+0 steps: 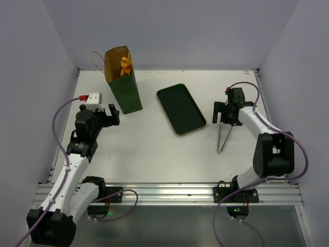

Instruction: Take the fake bread out of the paper bag

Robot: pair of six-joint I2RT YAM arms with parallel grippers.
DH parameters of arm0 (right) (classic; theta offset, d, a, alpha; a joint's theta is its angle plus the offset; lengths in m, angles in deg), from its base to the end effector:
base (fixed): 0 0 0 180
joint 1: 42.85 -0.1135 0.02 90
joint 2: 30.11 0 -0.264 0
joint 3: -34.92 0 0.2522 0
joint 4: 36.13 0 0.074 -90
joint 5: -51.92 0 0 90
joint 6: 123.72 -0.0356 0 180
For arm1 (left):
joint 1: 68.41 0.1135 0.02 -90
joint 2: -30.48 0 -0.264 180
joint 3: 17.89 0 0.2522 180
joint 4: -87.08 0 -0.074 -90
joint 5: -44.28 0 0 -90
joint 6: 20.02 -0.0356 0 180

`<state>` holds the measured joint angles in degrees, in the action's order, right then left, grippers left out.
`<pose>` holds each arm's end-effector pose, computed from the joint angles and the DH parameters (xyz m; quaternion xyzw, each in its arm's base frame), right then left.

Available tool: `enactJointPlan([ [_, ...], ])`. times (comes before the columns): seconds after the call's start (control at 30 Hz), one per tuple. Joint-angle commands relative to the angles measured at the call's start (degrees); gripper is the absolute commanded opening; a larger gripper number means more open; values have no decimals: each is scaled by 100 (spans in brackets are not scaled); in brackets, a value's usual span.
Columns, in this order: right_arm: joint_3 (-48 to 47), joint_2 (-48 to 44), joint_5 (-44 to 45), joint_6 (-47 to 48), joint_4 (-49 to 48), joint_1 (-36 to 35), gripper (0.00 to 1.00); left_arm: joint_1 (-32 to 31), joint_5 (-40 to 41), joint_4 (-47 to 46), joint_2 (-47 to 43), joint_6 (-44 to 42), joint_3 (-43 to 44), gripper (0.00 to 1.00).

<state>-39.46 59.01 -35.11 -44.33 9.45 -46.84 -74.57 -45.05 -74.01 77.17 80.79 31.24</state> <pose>0.3135 0.0200 0.2181 0.0624 0.9643 0.0077 0.2571 0.1949 -0.0206 0.2853 -0.0360 0.8003 -0.0837 0.5927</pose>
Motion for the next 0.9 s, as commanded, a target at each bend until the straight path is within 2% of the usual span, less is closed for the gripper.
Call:
enactJointPlan([
  [0.0,-20,-26,670,-617,18,30,99,-44,-40,-365,-73,-140,163,100],
  [0.1,120,-123,864,-705,-35,30,99,-44,-40,-374,-73,-149,171,100],
  [0.57,639,202,566,-1154,-246,100,98,-44,-225,-383,-73,-158,207,100],
  [0.67,560,404,364,-1198,-272,205,95,-44,-260,-400,-73,-158,224,100],
  [0.87,455,580,21,-1171,-281,320,80,-44,-304,-383,-47,-149,224,100],
])
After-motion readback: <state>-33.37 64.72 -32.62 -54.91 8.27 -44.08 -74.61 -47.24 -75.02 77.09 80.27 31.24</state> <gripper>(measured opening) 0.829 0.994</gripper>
